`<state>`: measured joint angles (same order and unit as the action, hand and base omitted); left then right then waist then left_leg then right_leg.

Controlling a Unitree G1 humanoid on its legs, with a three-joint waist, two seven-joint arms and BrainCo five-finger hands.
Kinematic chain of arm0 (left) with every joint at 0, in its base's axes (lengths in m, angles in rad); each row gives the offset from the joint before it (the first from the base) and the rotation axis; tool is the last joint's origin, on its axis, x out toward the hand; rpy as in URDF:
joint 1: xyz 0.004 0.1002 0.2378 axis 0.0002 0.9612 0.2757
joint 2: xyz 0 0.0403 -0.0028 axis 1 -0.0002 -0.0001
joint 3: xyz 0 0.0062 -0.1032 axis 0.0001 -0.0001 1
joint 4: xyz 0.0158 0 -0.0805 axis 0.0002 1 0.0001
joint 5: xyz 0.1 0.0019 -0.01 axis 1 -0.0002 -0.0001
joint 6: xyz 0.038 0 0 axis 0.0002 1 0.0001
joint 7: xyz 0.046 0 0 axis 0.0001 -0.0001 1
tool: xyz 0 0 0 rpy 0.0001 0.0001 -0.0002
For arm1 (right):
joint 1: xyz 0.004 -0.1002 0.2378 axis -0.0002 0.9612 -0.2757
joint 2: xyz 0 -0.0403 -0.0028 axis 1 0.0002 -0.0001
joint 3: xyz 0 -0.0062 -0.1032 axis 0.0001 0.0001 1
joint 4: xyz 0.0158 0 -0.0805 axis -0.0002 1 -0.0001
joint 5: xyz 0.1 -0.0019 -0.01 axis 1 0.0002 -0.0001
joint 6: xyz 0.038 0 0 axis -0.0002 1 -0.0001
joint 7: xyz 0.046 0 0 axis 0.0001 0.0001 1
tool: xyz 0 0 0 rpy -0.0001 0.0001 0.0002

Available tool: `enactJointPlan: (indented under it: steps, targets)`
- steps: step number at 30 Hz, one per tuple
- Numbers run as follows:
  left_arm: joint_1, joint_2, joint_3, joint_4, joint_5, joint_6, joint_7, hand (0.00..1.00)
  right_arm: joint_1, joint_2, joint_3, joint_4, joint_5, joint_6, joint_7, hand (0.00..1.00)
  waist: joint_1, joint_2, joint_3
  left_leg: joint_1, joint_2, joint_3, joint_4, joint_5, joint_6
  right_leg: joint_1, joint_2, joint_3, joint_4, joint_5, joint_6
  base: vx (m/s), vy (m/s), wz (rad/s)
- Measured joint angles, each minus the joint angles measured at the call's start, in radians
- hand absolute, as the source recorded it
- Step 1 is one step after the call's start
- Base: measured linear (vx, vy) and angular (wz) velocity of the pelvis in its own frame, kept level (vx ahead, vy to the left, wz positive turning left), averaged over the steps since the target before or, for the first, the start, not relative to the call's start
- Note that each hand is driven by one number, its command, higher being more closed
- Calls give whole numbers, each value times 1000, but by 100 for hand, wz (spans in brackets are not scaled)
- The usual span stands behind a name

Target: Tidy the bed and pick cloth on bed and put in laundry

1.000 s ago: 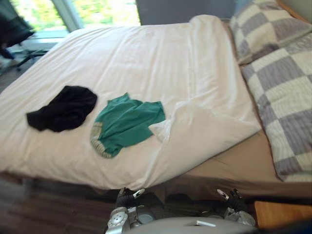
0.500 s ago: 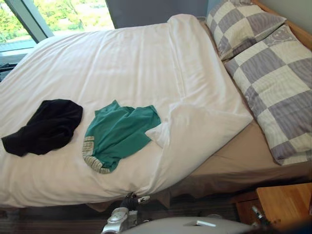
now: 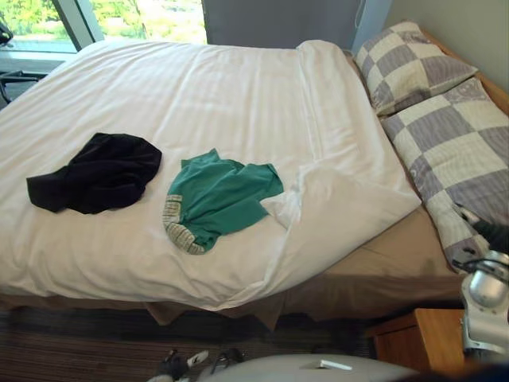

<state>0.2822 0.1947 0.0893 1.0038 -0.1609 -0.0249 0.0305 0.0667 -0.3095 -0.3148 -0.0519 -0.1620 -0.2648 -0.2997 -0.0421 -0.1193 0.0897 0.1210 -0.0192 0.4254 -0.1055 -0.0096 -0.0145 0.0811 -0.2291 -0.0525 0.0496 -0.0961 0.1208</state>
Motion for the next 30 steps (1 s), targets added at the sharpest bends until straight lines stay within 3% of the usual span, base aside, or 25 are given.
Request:
enactJointPlan:
  steps: [4,7,11,14,17,20,25,30]
  targets:
    - [-8,-14,-7,-1,37,-2,0,0,-110,-34,192,4,-33,73,94,0,10,23,1,-9,-4,-26,1,-5,8,13,1,-50,-16,17,-2,116,4,14]
    - [-20,-23,-11,-1,37,-3,1,0,-175,-49,282,48,-66,110,104,0,20,42,6,-26,-2,-42,1,0,18,11,7,-75,-29,27,-4,93,-17,18]
    - [-93,-26,-12,-14,57,-5,0,0,-407,-63,406,236,-141,232,93,0,48,61,72,-86,27,-80,7,30,24,-20,38,-123,-38,63,-28,54,-56,23]
    - [-160,-20,-11,-58,53,-13,0,0,-563,-64,415,345,-168,303,49,0,92,53,130,-144,72,-105,8,58,18,-70,83,-130,-37,112,-64,-17,-71,23]
    - [-215,-4,-12,-100,35,-15,3,0,-676,-64,418,409,-180,341,11,0,113,22,182,-184,80,-117,8,74,17,-104,89,-130,-30,119,-64,-33,-31,17]
    - [-274,13,-11,-132,25,2,20,0,-749,-65,425,469,-185,380,9,0,116,18,231,-217,83,-130,8,85,24,-135,86,-130,-20,129,-65,-42,12,12]
    - [-363,48,-6,-179,23,61,43,0,-780,-103,463,628,-187,492,58,0,144,14,301,-256,81,-133,8,99,30,-173,83,-129,-14,145,-58,-28,25,4]
    - [-389,53,-4,-188,28,91,41,0,-779,-123,462,639,-182,523,68,0,142,12,311,-268,85,-133,8,106,29,-183,87,-129,-16,148,-59,0,0,0]
